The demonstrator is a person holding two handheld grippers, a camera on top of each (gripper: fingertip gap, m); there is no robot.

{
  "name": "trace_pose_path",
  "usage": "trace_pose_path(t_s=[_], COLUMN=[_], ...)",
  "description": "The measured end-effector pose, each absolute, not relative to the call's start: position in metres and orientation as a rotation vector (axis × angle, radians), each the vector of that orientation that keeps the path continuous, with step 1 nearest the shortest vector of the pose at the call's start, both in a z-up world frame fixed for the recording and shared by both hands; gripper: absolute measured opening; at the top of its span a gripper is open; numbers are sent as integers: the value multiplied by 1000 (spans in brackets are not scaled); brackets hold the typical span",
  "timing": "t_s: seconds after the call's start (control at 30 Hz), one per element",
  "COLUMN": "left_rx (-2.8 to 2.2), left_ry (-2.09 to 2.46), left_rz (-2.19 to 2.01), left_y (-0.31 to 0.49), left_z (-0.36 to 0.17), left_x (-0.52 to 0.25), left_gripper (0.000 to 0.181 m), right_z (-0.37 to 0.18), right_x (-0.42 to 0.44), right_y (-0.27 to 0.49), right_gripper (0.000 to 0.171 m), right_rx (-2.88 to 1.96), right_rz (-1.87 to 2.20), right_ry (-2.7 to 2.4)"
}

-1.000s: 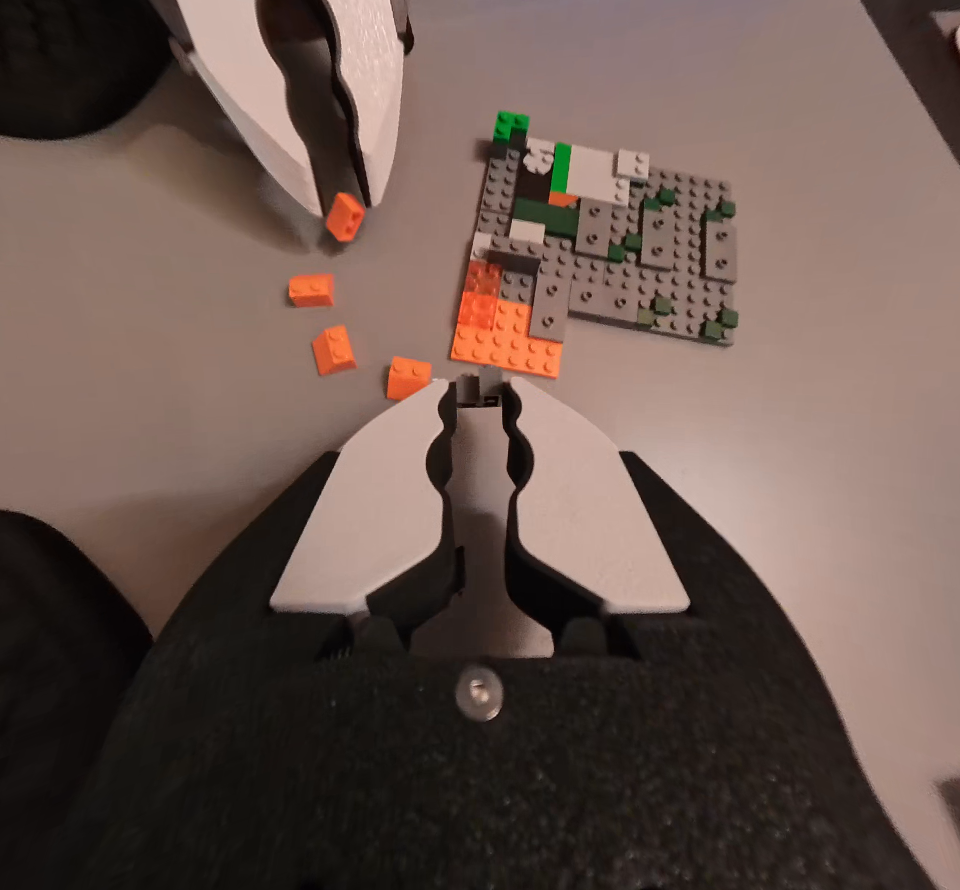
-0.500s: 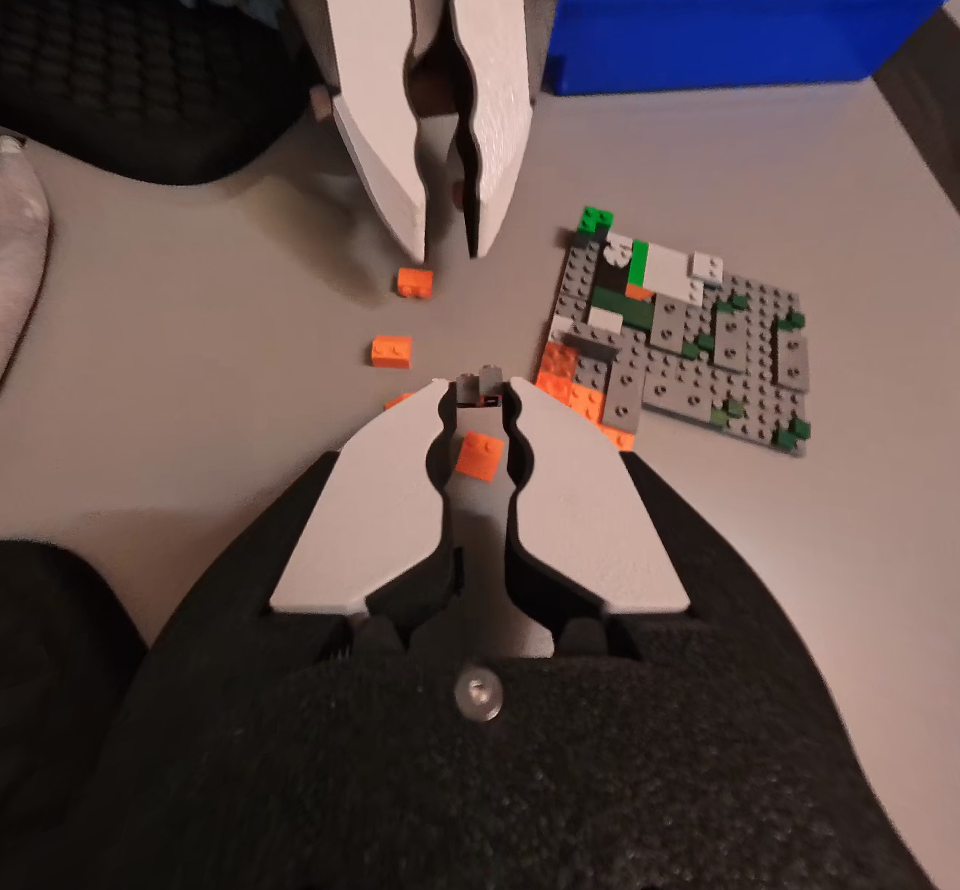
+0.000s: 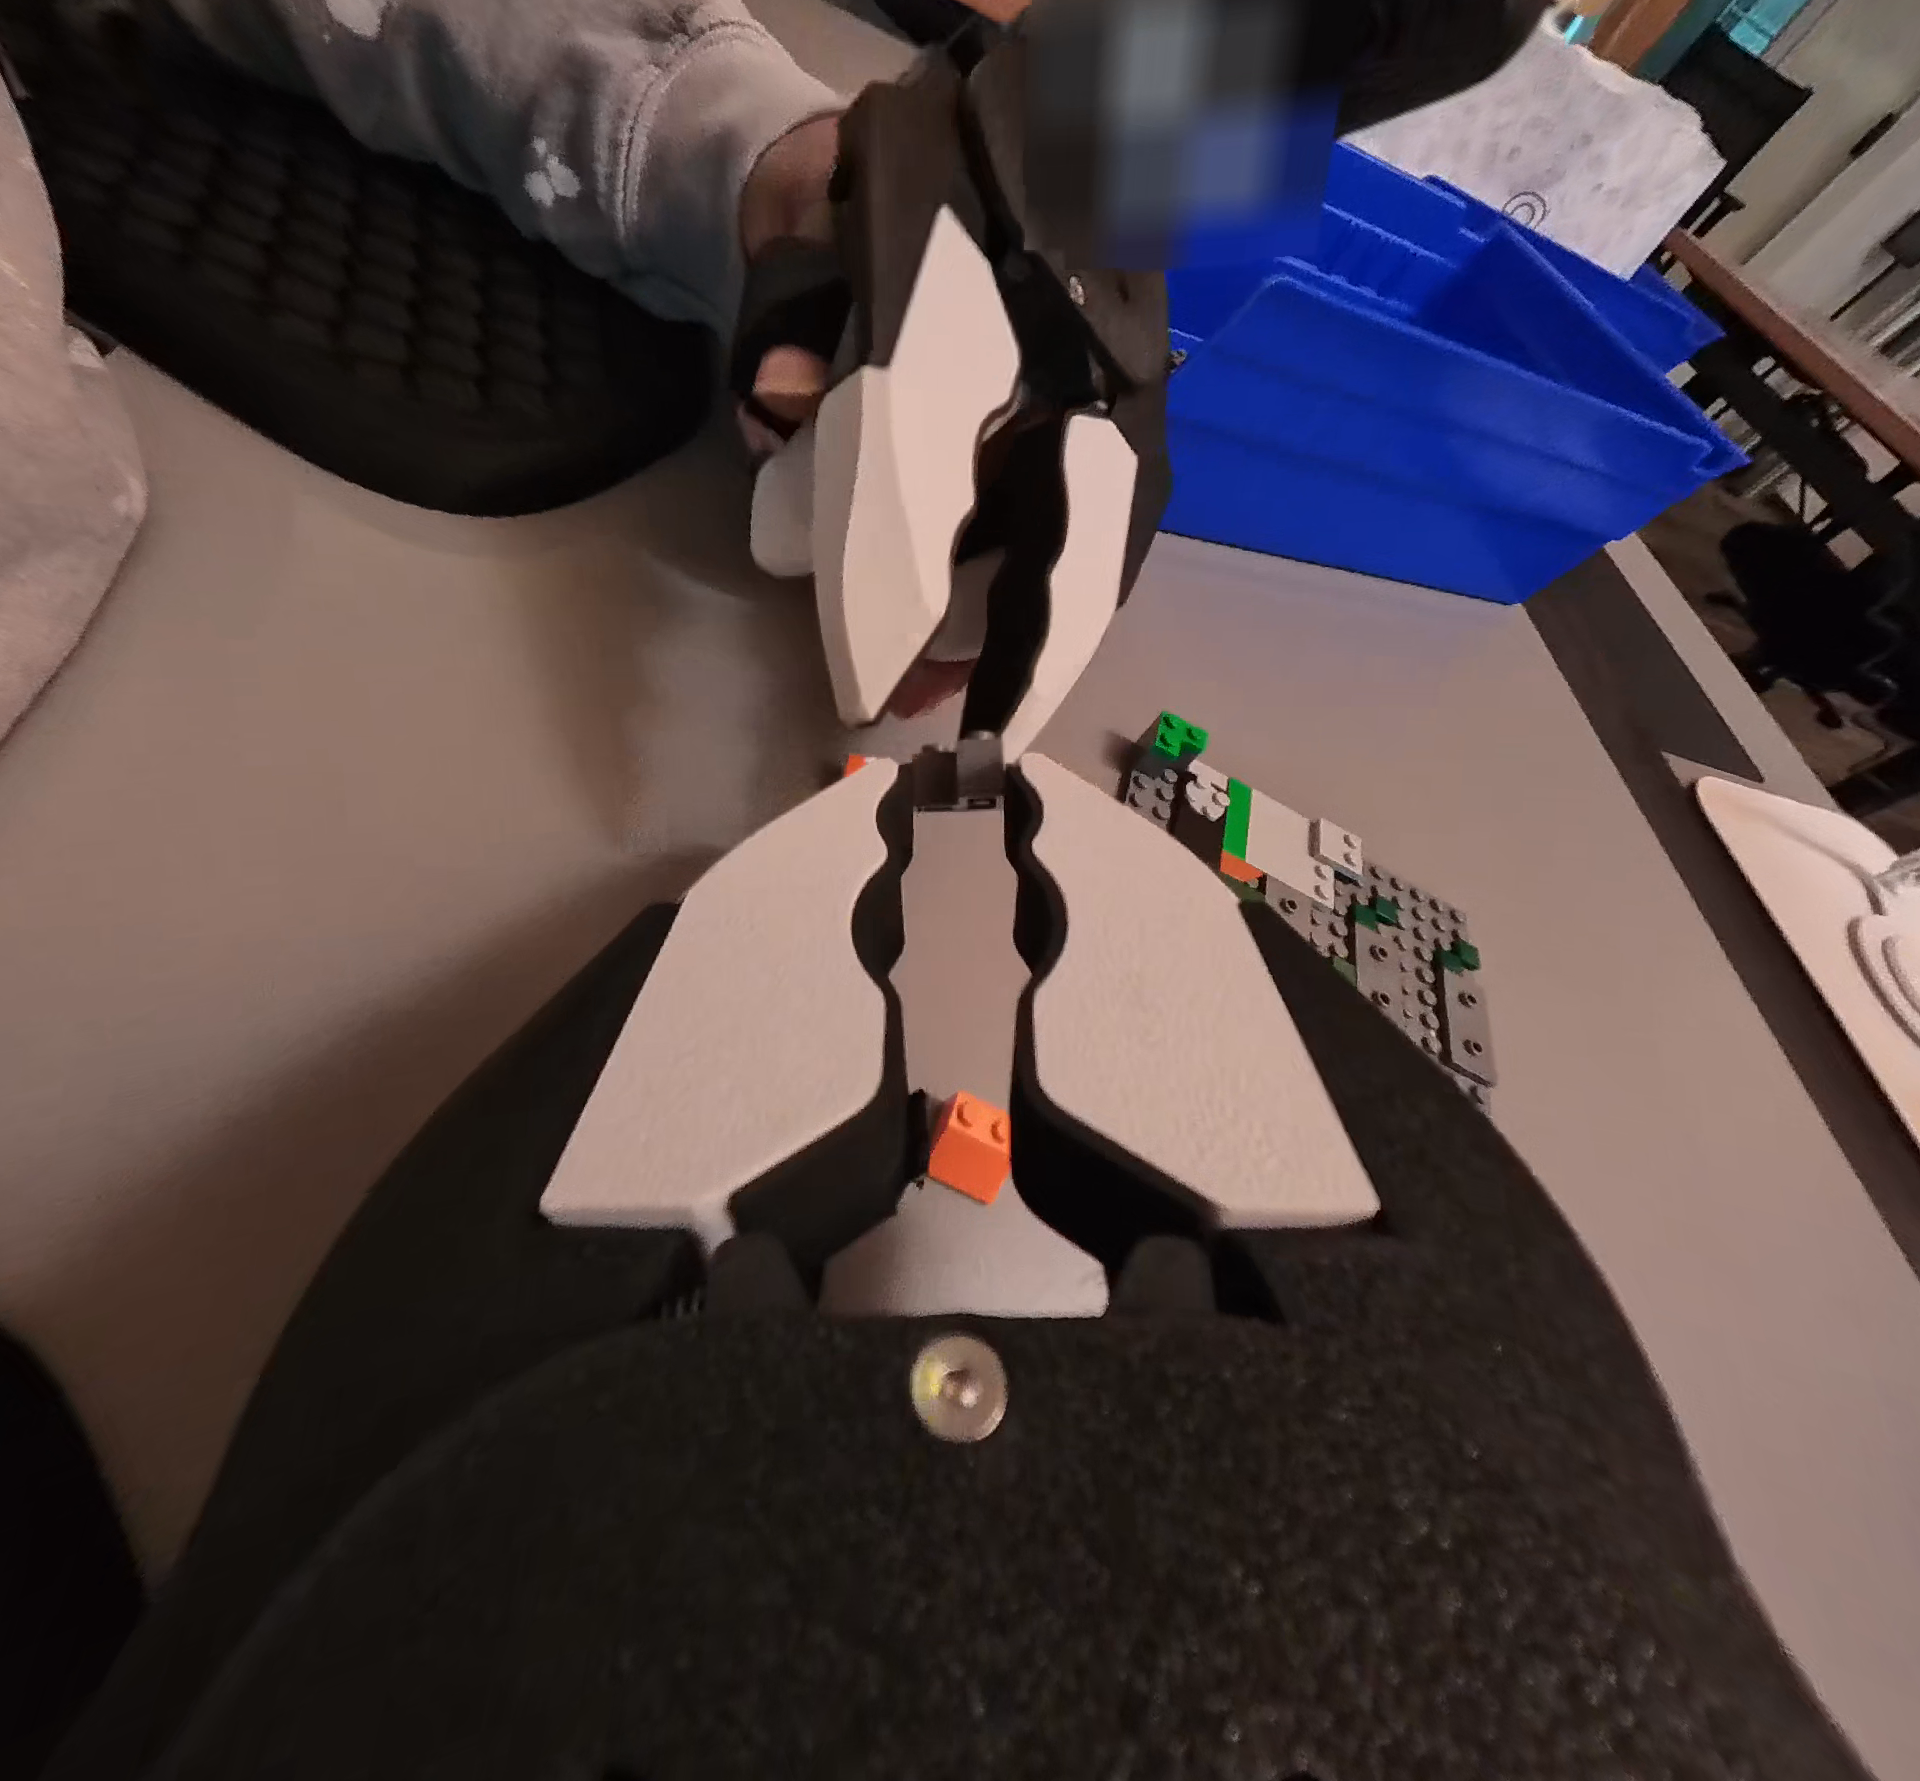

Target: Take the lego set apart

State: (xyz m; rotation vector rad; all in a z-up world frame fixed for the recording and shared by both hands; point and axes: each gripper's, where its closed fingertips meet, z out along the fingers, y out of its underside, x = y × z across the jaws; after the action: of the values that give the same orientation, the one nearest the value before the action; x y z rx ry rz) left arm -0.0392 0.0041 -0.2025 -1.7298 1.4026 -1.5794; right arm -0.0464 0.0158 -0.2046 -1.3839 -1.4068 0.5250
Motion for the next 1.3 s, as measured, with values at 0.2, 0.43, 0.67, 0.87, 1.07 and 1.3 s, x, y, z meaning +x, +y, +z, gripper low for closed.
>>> trace_pose_path(t_s=[0.2,0.43,0.67,0.87,1.07,1.3], left_rx=[-1761,-1781,-1780,-1843,-1898,-1916], left_ry=[1402,1381,1324,1248,1210,1198], left_rz=[-1604,-1442,-614,-200,106,98], left_y=[1,20,98,132,150,150], left_z=[-206,-200,-173,-166,-165,-159], left_x=[-38,-46,-111,-170,-214,-230], left_gripper=[17,11,11,12,0,0], right_z=[-206,-199,-209,-226,-231,-233], right_x=[-52,-45,-16,-15,-15,-13], right_y=[8,20,49,57,59,61], right_gripper=[16,22,22,22,21,20], right_rx=[-1333,-1384,-1599,-1678,-1696,-1705], right_rz=[462,425,412,390,365,344], right_ry=[-1469,-1390,-1269,-1271,-1277,-1276])
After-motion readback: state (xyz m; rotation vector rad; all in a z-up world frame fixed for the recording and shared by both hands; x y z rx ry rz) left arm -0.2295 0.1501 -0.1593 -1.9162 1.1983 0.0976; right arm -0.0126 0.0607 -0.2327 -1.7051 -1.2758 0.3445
